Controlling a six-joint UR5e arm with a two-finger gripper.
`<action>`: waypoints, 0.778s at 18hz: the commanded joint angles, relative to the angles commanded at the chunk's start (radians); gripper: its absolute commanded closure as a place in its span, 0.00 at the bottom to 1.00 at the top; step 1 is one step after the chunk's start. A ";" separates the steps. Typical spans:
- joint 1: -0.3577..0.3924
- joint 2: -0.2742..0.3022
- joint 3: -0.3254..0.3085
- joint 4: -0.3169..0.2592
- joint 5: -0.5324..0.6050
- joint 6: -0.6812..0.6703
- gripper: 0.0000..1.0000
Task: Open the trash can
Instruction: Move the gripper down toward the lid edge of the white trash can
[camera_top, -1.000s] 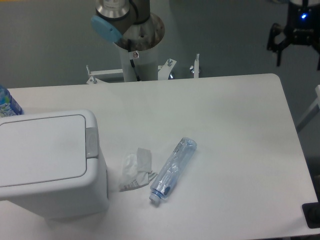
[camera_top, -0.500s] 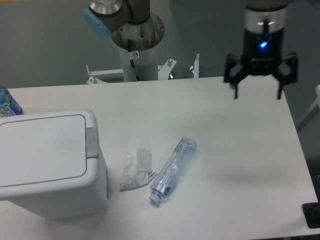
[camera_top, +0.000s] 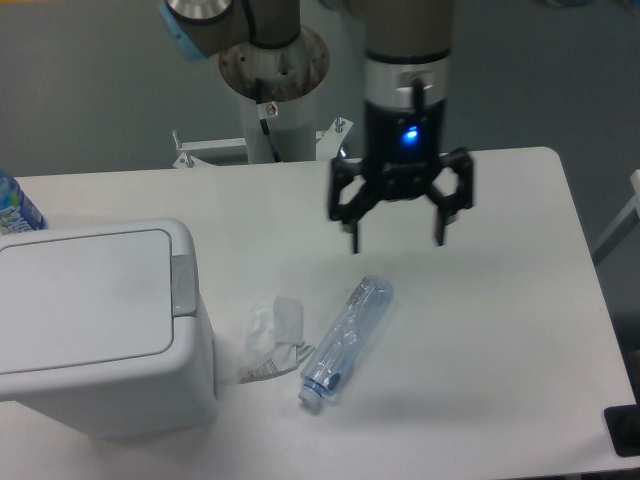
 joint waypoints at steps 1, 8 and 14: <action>-0.015 -0.005 -0.002 0.000 -0.029 -0.048 0.00; -0.069 -0.022 -0.021 0.000 -0.146 -0.145 0.00; -0.092 -0.032 -0.048 -0.002 -0.157 -0.146 0.00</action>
